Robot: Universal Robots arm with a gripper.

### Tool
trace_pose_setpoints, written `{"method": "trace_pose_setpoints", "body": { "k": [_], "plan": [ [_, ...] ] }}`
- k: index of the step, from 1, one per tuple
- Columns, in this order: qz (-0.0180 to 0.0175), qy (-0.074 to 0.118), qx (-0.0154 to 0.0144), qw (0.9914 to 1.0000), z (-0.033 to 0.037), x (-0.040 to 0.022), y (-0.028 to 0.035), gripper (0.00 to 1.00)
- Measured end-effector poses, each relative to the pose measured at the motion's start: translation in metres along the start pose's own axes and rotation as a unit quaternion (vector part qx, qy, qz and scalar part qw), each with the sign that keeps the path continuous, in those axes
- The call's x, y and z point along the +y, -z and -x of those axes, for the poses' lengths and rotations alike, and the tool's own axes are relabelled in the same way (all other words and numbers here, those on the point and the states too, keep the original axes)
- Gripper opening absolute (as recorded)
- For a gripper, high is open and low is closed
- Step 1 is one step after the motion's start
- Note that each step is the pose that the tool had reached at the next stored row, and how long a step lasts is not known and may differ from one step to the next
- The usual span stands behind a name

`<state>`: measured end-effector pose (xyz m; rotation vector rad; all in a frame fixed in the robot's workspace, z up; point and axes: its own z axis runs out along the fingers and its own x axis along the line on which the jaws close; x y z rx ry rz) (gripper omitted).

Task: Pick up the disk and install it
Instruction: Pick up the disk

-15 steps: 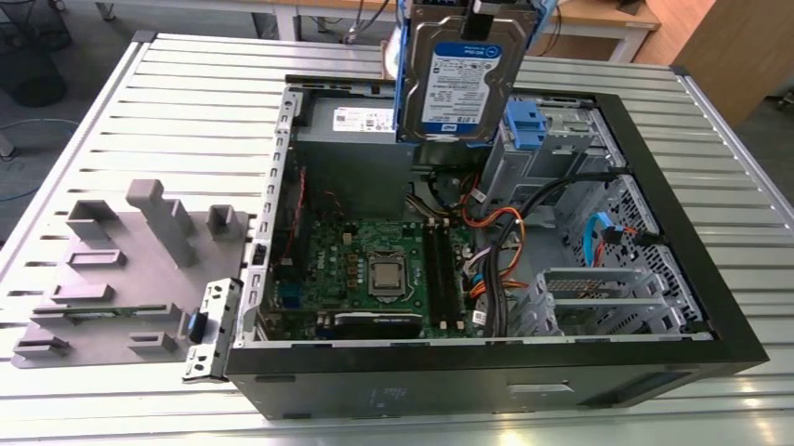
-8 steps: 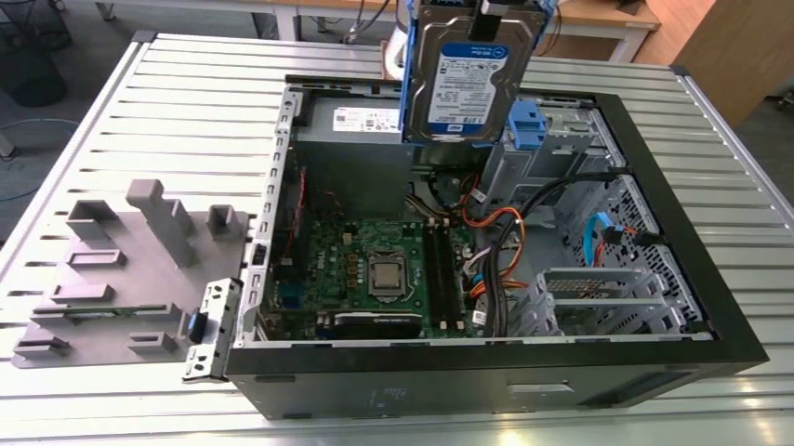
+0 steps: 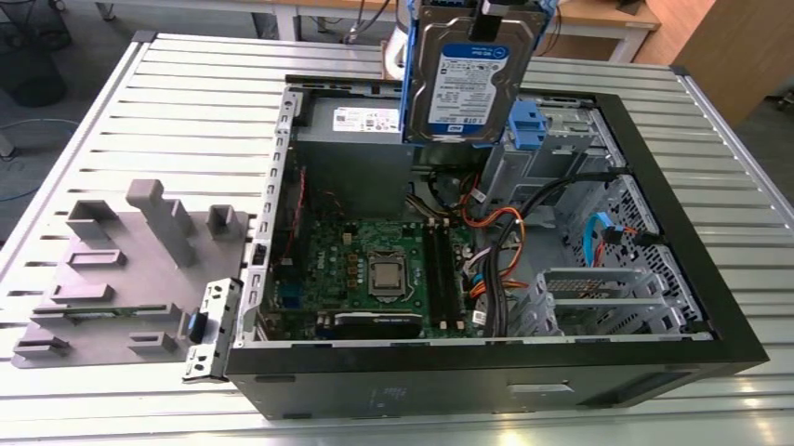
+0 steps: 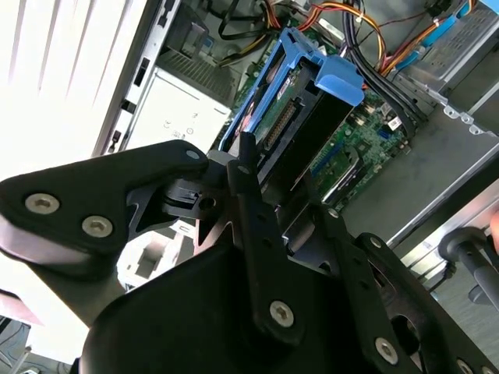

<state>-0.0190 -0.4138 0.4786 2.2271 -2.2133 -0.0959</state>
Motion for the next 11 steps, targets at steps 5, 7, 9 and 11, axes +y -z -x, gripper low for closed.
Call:
{"method": "trace_pose_setpoints", "body": {
  "k": [5, 7, 9, 11],
  "plan": [
    [0.0, 0.0, 0.0, 1.0, -0.0033, 0.0, 0.0001, 0.35],
    [0.0, 0.0, 0.0, 1.0, -0.0051, 0.0001, 0.0002, 0.35],
    [0.0, 0.0, 0.0, 1.0, -0.0071, 0.0001, 0.0003, 0.35],
    [0.0, 0.0, 0.0, 1.0, -0.0091, 0.0001, 0.0004, 0.35]
  ]
}}
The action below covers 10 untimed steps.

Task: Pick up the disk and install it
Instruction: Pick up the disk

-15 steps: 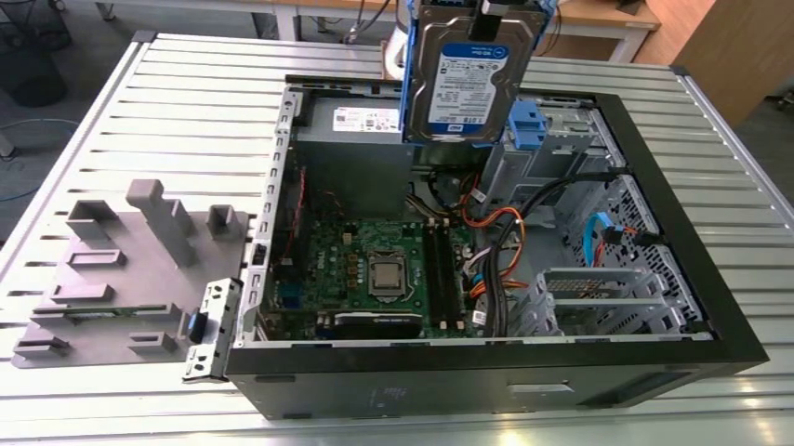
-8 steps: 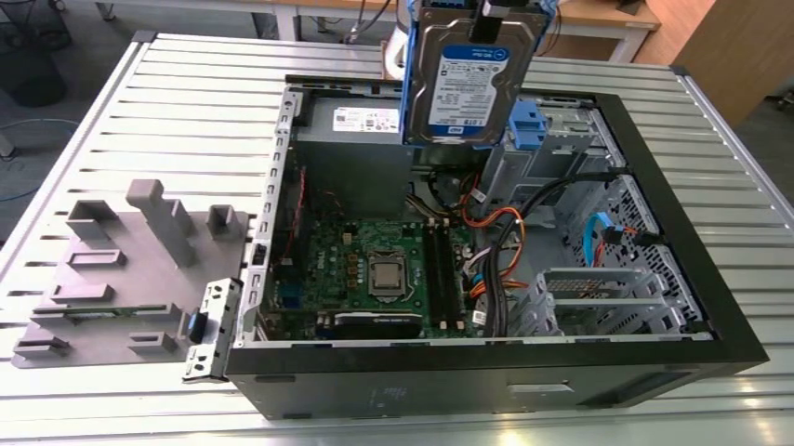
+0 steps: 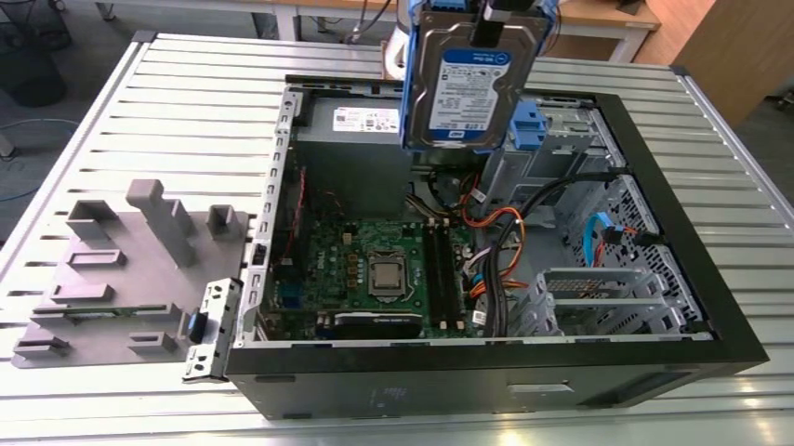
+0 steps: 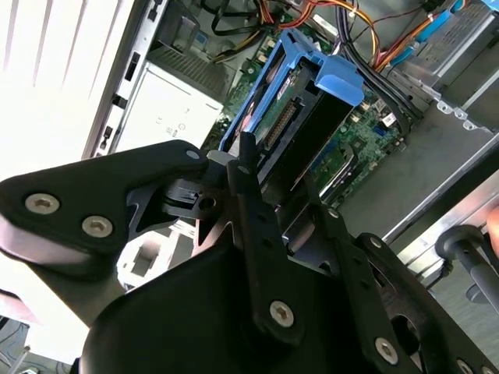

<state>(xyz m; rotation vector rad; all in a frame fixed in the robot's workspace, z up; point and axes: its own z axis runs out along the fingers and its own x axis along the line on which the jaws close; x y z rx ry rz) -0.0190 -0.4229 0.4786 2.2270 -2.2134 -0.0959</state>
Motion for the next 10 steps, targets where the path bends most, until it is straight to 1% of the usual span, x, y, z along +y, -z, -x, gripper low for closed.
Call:
{"method": "trace_pose_setpoints", "body": {
  "k": [10],
  "plan": [
    [0.0, 0.0, 0.0, 1.0, -0.0119, 0.0001, 0.0005, 0.35]
  ]
}}
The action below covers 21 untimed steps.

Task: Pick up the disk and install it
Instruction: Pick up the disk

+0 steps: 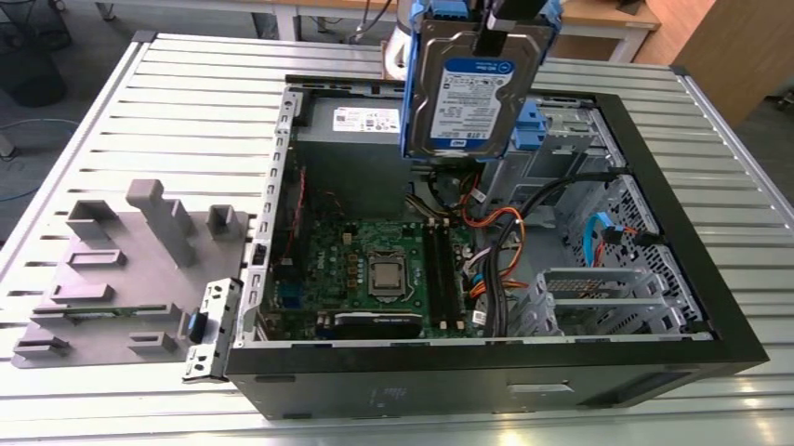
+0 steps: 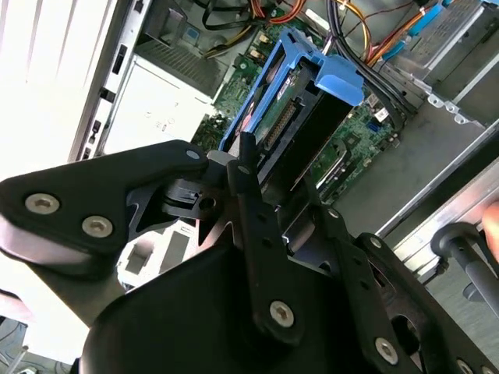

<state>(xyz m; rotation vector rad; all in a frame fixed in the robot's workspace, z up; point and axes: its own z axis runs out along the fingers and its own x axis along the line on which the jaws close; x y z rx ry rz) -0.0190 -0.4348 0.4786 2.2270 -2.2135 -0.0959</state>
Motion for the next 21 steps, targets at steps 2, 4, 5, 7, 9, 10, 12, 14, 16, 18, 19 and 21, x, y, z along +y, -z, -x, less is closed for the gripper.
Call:
{"method": "trace_pose_setpoints", "body": {
  "k": [2, 4, 5, 7, 9, 10, 12, 14, 16, 18, 19, 21],
  "plan": [
    [0.0, 0.0, 0.0, 1.0, -0.0023, 0.0, 0.0001, 0.35],
    [0.0, 0.0, 0.0, 1.0, -0.0045, 0.0, 0.0002, 0.35],
    [0.0, 0.0, 0.0, 1.0, -0.0057, 0.0, 0.0002, 0.35],
    [0.0, 0.0, 0.0, 1.0, -0.008, 0.0001, 0.0003, 0.35],
    [0.0, 0.0, 0.0, 1.0, -0.0105, 0.0001, 0.0005, 0.35],
    [0.0, 0.0, 0.0001, 1.0, -0.0118, 0.0001, 0.0006, 0.35],
    [0.0, 0.0, 0.0001, 1.0, -0.0144, 0.0001, 0.0007, 0.35],
    [0.0, 0.0, 0.0, 1.0, -0.0173, 0.0001, 0.0007, 0.35],
    [0.0, 0.0, 0.0, 1.0, -0.0204, 0.0002, 0.0008, 0.35],
    [0.0, 0.0, 0.0, 1.0, -0.0234, 0.0002, 0.001, 0.35],
    [0.0, 0.0, 0.0, 1.0, -0.025, 0.0002, 0.0011, 0.35],
    [0.0, 0.0, 0.0, 1.0, -0.0279, 0.0002, 0.0012, 0.35]
  ]
}}
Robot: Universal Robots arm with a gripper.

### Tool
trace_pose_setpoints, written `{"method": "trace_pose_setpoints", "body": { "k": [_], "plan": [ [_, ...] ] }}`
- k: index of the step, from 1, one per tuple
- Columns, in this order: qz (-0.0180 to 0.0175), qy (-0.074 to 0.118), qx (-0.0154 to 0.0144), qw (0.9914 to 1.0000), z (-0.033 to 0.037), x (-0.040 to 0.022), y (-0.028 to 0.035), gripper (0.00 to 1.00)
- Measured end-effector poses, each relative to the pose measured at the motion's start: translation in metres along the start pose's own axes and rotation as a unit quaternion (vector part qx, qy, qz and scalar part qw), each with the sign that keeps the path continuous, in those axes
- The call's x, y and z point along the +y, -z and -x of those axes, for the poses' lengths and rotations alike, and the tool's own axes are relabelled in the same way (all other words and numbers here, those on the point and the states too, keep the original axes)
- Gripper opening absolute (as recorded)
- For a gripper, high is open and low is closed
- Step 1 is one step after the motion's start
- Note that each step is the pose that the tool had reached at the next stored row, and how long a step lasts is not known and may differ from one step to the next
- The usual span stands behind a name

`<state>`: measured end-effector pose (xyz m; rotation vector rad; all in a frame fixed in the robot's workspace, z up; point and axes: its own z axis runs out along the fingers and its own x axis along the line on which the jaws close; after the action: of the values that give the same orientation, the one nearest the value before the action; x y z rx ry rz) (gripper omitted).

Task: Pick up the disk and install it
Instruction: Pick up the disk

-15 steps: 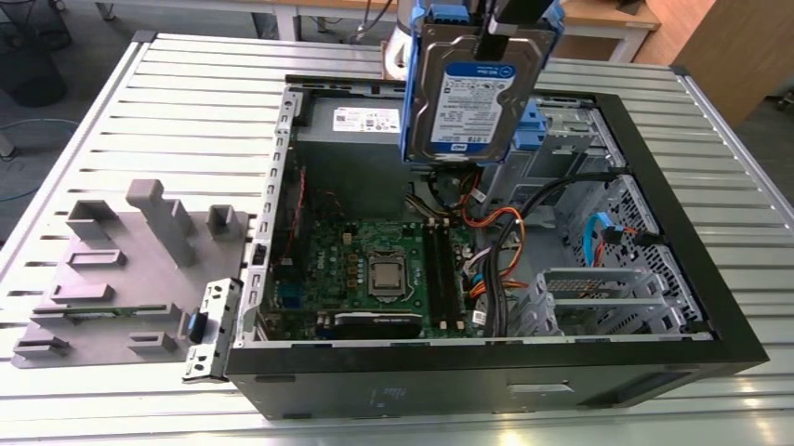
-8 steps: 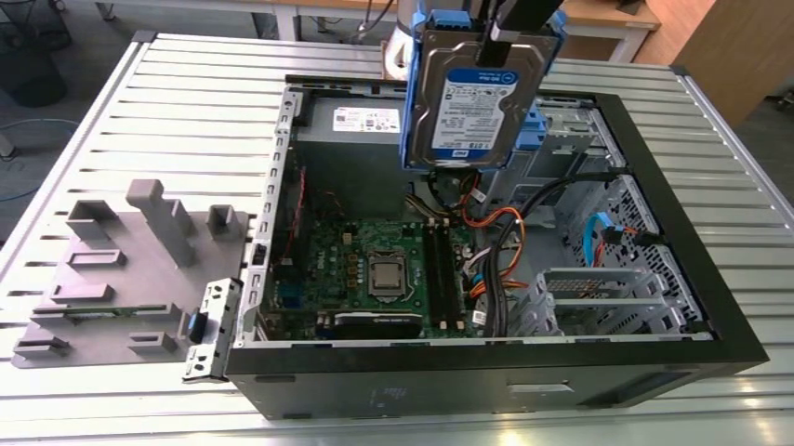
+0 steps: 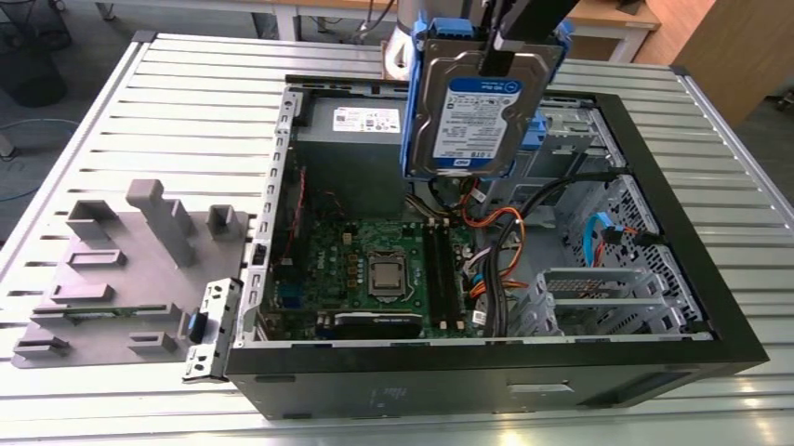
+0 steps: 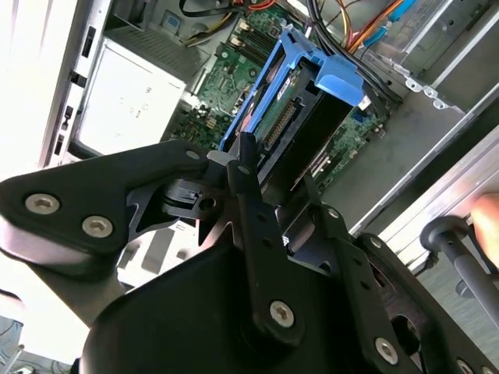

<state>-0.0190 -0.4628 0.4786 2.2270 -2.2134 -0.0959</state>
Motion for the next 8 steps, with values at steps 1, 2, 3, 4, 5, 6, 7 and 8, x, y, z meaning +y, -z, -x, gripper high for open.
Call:
{"method": "trace_pose_setpoints", "body": {
  "k": [1, 2, 3, 4, 5, 6, 7, 8],
  "plan": [
    [0.0, 0.0, 0.0, 1.0, -0.0015, 0.0, 0.0, 0.35],
    [0.0, 0.0, 0.0, 1.0, -0.0033, 0.0, 0.0001, 0.35],
    [0.0, 0.0, 0.0, 1.0, -0.0048, 0.0, 0.0002, 0.35],
    [0.0, 0.0, -0.0001, 1.0, -0.0064, 0.0, 0.0002, 0.35],
    [0.0, 0.0, 0.0, 1.0, -0.0079, 0.0001, 0.0003, 0.35],
    [0.0, 0.0, 0.0, 1.0, -0.0094, 0.0001, 0.0004, 0.35],
    [0.0, 0.0, 0.0, 1.0, -0.0109, 0.0001, 0.0004, 0.35],
    [0.0, 0.0, 0.0, 1.0, -0.0126, 0.0001, 0.0006, 0.35]
  ]
}}
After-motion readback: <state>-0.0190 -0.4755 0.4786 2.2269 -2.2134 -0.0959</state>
